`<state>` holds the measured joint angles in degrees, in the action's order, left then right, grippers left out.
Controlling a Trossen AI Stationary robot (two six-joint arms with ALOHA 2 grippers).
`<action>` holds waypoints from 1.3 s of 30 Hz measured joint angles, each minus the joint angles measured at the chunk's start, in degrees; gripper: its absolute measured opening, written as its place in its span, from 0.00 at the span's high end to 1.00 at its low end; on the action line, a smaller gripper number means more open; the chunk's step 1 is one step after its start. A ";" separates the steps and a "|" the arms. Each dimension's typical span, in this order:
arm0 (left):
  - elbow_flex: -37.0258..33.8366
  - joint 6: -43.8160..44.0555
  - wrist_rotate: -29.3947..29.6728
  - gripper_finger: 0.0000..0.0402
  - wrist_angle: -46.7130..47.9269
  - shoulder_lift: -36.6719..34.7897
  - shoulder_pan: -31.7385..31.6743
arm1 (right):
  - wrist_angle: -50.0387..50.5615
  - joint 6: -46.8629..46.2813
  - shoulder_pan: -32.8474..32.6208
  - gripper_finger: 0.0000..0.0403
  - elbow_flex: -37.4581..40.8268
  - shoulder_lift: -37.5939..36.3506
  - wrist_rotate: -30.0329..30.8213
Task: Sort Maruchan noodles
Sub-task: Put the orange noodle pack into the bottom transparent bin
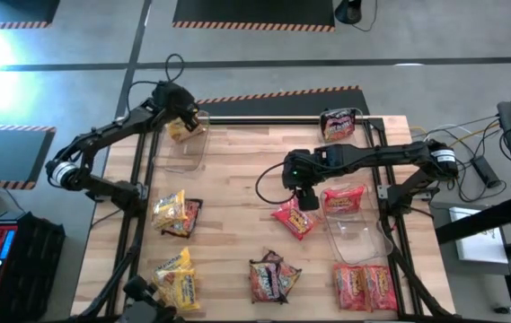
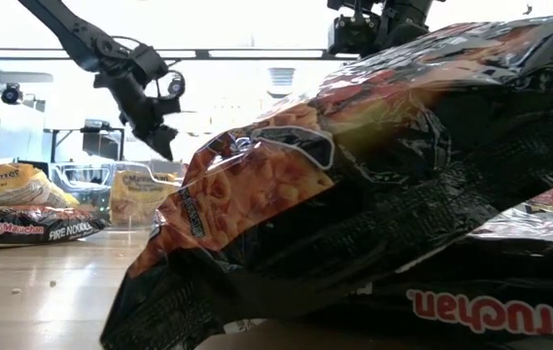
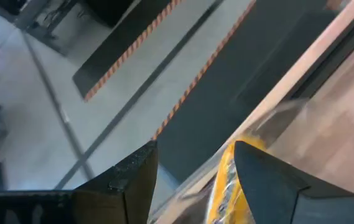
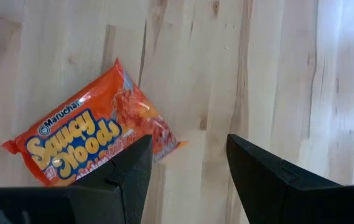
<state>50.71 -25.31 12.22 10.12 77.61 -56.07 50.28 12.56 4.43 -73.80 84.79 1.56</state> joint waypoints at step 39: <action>-6.45 40.48 -20.27 0.52 -12.68 -1.16 49.15 | -13.63 -23.11 -17.71 0.52 17.75 -0.28 7.04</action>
<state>44.26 15.16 -8.05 -2.56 76.44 -6.93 36.65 -10.55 -13.28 -56.05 84.51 8.60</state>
